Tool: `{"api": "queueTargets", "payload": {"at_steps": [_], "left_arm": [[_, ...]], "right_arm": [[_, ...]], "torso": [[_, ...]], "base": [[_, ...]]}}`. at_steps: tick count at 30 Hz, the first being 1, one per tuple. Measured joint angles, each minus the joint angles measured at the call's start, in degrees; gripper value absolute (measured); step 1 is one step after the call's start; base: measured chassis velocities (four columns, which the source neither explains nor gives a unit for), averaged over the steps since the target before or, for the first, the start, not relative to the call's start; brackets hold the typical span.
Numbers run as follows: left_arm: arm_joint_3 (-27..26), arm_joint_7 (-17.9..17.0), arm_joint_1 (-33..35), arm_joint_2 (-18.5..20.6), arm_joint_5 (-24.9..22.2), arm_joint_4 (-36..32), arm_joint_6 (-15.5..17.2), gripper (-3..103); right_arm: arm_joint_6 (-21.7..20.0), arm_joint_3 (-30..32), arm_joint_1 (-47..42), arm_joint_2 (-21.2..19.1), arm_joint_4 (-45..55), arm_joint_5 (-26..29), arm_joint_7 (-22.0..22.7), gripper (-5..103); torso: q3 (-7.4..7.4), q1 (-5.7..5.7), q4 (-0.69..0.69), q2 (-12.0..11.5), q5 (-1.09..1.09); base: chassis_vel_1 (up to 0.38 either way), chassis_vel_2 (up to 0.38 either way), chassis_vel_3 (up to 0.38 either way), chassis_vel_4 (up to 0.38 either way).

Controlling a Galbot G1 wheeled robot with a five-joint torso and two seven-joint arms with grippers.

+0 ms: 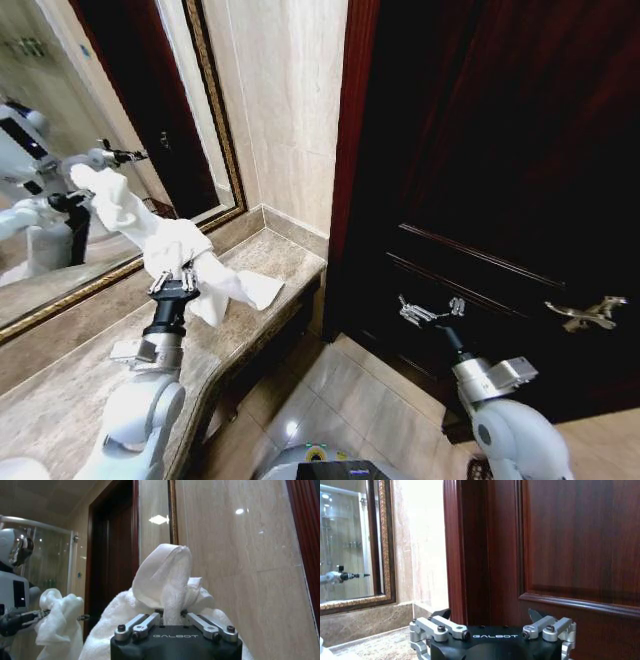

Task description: Discard the used towel into the hamper.

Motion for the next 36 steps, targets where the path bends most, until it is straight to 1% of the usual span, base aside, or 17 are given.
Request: {"api": "queueTargets", "payload": {"at_steps": [3, 6, 10, 14, 15, 20, 24, 27, 30, 33, 34, 35, 36], "left_arm": [[-0.2, -0.6, 0.7, -0.3, -0.2, -1.5, 1.0, 11], [-0.3, -0.8, 1.4, -1.0, -0.1, -2.5, 1.3, 11], [-0.1, -0.5, 2.0, -1.9, 0.4, -2.6, 1.1, 11], [0.3, 0.5, 1.4, -3.0, 2.0, -1.5, 0.4, 11], [0.4, 1.1, 0.9, -3.9, 2.7, -1.2, 0.3, 11], [0.4, 3.6, 0.1, -5.8, 3.1, -0.8, 0.4, 11], [-0.6, 4.4, 0.5, -7.0, 3.9, -0.4, 0.3, 11], [-1.0, 4.7, 1.2, -7.1, 3.8, -0.3, 0.3, 11], [-1.1, 5.1, 1.6, -7.0, 3.0, -0.2, 0.3, 11], [-1.2, 6.9, 2.2, -6.1, 0.1, -0.2, 0.5, 11], [-1.2, 6.9, 2.2, -6.1, 0.1, -0.2, 0.5, 11], [-1.2, 7.5, 2.4, -5.8, -0.8, -0.3, 0.9, 11], [-1.4, 8.5, 2.9, -5.3, -2.9, -0.8, 2.3, 11]], "right_arm": [[-1.3, 0.3, -0.5, -1.7, 1.4, 0.4, 1.1, 100], [-1.4, 0.4, -0.5, -2.5, 1.7, 0.6, 1.4, 100], [-0.3, 0.2, -0.8, -1.9, 1.6, 0.4, 1.2, 100], [0.9, 0.3, -1.3, -0.9, 1.3, 0.3, 0.9, 100], [1.4, 0.4, -1.6, -0.7, 1.2, 0.3, 0.7, 100], [2.6, 0.7, -1.9, -1.2, 0.5, 0.5, 0.5, 100], [3.2, 0.7, -2.0, -1.8, 0.0, 0.8, 0.5, 100], [3.3, 0.8, -1.8, -2.2, -0.3, 1.0, 0.5, 100], [3.3, 0.8, -1.3, -2.3, -0.5, 1.0, 0.5, 100], [3.4, 0.7, -0.9, -2.2, -0.7, 1.0, 0.4, 100], [3.4, 0.7, -0.9, -2.2, -0.7, 1.0, 0.4, 100], [3.5, 0.6, -0.7, -2.2, -0.8, 0.9, 0.3, 100], [3.6, 0.5, -0.5, -2.1, -1.1, 0.7, 0.2, 100]], "torso": [[0.00, 0.00, 0.00, 0.0, 0.00], [0.00, 0.00, 0.00, 0.0, 0.01], [0.00, 0.00, 0.01, 0.0, 0.01], [0.00, 0.00, 0.00, 0.0, 0.00], [0.00, 0.00, 0.00, 0.0, 0.00], [0.00, 0.00, 0.00, 0.0, 0.00], [0.00, 0.00, 0.00, 0.0, 0.01], [0.00, 0.00, 0.01, 0.0, 0.01], [0.00, 0.00, 0.01, 0.0, 0.00], [0.00, 0.00, 0.01, 0.0, 0.00], [0.00, 0.00, 0.01, 0.0, 0.00], [0.00, 0.00, 0.00, 0.0, 0.00], [0.00, 0.00, 0.00, 0.0, 0.00]], "base": [[0.000, 0.000, 0.000, 0.000], [0.000, 0.000, 0.000, 0.000], [0.000, 0.000, 0.000, 0.000], [0.000, 0.000, 0.000, 0.000], [0.000, 0.000, 0.000, 0.000], [0.000, 0.000, 0.000, 0.000], [0.000, 0.000, 0.000, 0.000], [0.000, 0.000, 0.000, 0.000], [0.000, 0.000, 0.000, 0.000], [0.000, 0.000, 0.000, 0.000], [0.000, 0.000, 0.000, 0.000], [0.000, 0.000, 0.000, 0.000], [0.000, 0.000, 0.000, 0.000]]}}
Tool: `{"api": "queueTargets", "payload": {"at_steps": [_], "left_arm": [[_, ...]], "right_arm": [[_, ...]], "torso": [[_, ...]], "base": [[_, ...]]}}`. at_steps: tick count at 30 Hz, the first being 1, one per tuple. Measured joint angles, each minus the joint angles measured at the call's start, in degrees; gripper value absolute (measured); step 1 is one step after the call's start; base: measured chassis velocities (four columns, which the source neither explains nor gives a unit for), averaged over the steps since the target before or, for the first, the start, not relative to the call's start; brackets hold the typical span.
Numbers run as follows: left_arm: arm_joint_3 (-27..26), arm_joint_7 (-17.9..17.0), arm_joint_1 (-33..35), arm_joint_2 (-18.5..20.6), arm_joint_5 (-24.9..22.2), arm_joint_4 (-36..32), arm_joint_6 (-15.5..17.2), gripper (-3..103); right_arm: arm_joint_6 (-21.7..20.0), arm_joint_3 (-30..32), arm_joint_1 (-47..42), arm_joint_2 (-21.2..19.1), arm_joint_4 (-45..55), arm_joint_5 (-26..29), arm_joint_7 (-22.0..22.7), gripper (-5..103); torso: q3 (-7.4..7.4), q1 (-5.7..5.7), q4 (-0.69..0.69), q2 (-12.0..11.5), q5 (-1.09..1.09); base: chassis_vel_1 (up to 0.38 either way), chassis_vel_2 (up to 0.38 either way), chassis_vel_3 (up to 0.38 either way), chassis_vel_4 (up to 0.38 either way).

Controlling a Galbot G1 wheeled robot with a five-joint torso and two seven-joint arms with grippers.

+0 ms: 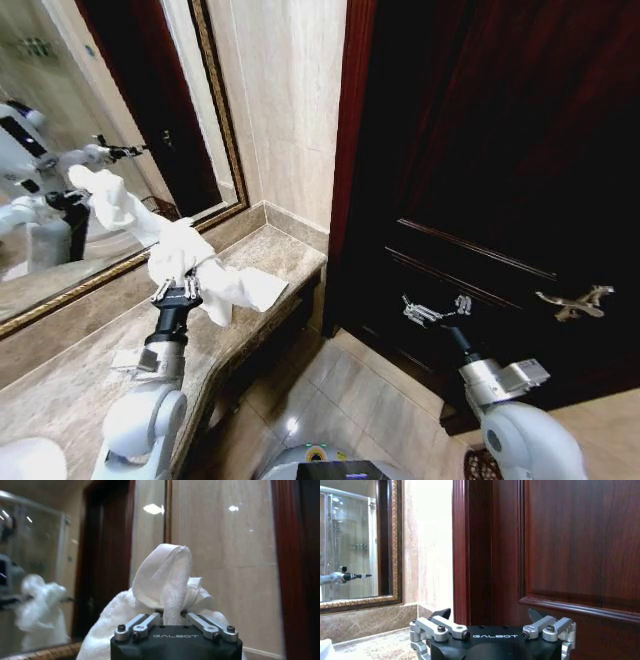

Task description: Discard the used towel into the hamper.

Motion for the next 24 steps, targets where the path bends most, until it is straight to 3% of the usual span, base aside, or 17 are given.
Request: {"api": "queueTargets", "payload": {"at_steps": [6, 10, 13, 24], "left_arm": [[-0.1, 0.6, 1.0, 1.2, -3.5, -0.4, 2.6, 11], [0.0, 2.2, 2.6, 1.5, -3.7, 2.6, -2.2, 11], [-0.2, 2.3, 3.9, 1.7, -3.8, 3.3, -3.7, 11], [-0.7, 2.3, 5.4, 1.0, -3.8, 2.4, -5.2, 11]], "right_arm": [[0.1, -0.1, 0.5, 0.2, -0.4, -0.4, -0.1, 100], [0.2, 0.1, 0.5, 1.0, -0.4, -0.7, -0.2, 100], [0.3, 0.3, 0.4, 1.5, -0.4, -0.8, -0.2, 100], [0.6, 0.2, 0.3, 1.8, -0.6, -1.1, -0.4, 100]], "torso": [[0.00, 0.00, 0.01, 0.0, 0.01], [0.00, 0.00, 0.00, 0.0, 0.00], [0.01, 0.00, 0.01, 0.0, 0.00], [0.00, 0.00, 0.00, 0.0, 0.00]], "base": [[0.000, 0.000, 0.000, 0.000], [0.000, 0.000, 0.000, 0.000], [0.000, 0.000, 0.000, 0.000], [0.000, 0.000, 0.000, 0.000]]}}
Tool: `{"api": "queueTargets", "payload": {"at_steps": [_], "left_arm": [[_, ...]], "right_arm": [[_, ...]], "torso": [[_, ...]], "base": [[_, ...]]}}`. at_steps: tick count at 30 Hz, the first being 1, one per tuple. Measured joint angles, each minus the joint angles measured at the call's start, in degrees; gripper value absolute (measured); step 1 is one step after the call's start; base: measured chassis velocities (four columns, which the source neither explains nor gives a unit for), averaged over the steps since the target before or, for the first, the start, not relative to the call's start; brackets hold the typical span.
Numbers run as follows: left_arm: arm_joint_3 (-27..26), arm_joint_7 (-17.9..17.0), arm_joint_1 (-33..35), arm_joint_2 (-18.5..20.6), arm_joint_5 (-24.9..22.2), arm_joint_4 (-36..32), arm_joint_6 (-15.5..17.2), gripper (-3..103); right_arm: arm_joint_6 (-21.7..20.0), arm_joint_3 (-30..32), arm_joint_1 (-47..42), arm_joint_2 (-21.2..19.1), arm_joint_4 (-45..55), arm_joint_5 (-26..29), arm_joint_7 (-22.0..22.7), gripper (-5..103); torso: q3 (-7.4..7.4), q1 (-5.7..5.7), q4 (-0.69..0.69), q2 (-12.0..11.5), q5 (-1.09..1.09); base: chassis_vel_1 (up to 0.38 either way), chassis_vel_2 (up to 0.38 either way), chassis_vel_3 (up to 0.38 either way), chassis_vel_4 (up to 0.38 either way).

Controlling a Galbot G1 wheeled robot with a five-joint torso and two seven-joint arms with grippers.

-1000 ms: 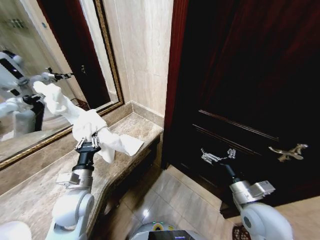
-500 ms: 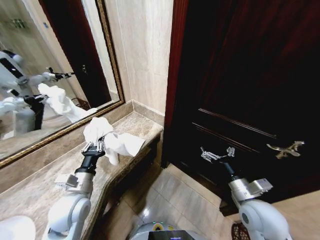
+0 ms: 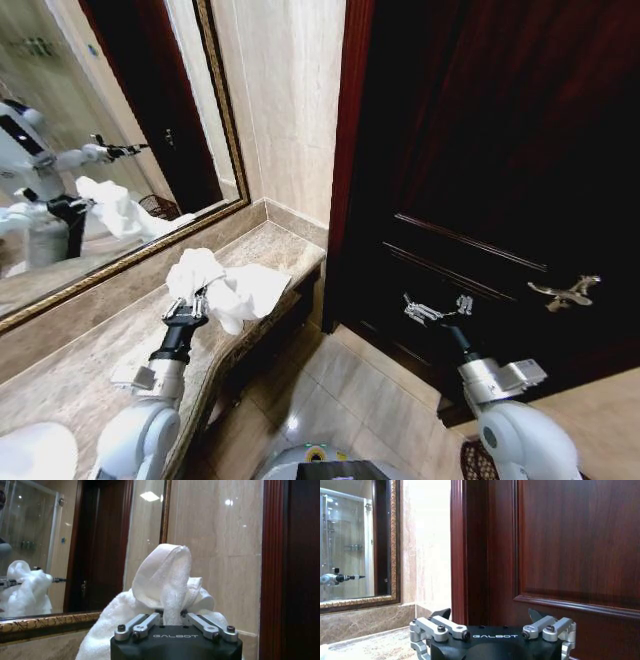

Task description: Discard the used towel into the hamper.

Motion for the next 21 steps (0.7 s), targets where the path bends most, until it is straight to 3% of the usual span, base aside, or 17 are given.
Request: {"api": "queueTargets", "payload": {"at_steps": [21], "left_arm": [[0.7, 0.6, -0.1, -0.4, 1.3, 0.9, -1.3, 11]], "right_arm": [[1.0, 0.1, -0.3, 0.2, -0.3, -0.3, -0.2, 100]], "torso": [[-0.01, 0.00, 0.00, 0.0, 0.01]], "base": [[0.054, -0.058, -0.052, 0.053]]}}
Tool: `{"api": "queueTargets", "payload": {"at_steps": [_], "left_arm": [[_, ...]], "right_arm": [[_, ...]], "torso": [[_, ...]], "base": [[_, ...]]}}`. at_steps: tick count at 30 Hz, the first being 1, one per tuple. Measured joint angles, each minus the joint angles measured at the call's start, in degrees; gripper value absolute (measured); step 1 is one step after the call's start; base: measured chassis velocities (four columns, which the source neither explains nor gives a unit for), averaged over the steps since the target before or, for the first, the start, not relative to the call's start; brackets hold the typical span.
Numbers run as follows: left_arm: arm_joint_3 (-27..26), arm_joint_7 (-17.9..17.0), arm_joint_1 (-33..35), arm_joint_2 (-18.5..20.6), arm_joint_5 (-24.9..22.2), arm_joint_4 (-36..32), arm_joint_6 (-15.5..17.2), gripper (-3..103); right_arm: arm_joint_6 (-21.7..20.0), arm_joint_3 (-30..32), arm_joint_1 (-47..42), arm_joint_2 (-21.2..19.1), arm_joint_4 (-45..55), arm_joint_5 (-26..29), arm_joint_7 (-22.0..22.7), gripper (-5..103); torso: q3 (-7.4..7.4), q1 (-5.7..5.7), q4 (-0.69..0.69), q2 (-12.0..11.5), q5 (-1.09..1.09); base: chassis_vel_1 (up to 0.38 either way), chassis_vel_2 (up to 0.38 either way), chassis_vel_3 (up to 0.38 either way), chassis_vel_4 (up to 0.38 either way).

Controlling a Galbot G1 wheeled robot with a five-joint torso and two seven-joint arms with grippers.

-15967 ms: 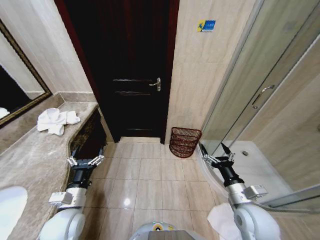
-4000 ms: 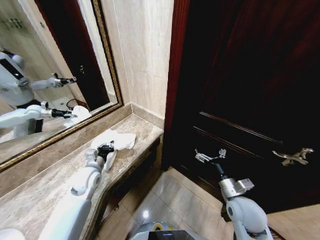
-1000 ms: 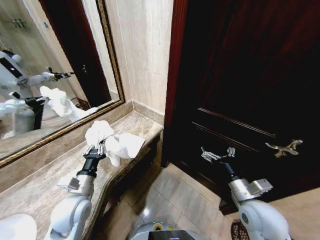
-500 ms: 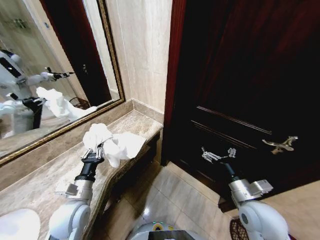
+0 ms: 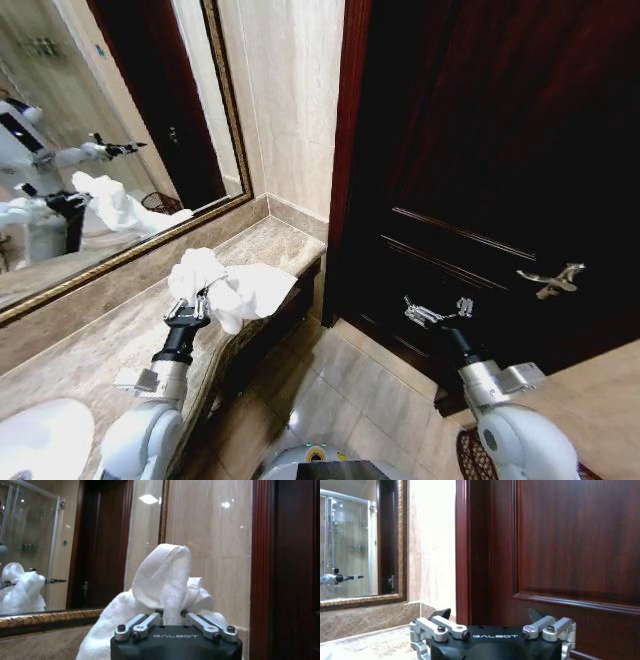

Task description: Discard the used towel into the hamper.

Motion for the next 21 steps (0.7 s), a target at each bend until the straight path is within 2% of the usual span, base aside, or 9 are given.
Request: {"api": "queueTargets", "payload": {"at_steps": [21], "left_arm": [[0.2, 0.1, -0.5, -0.6, 1.2, 1.0, -2.0, 11]], "right_arm": [[0.3, 0.0, -0.3, 0.3, 0.0, -0.5, -0.2, 100]], "torso": [[0.00, 0.00, 0.00, 0.0, -0.01]], "base": [[0.060, -0.063, -0.056, 0.067]]}}
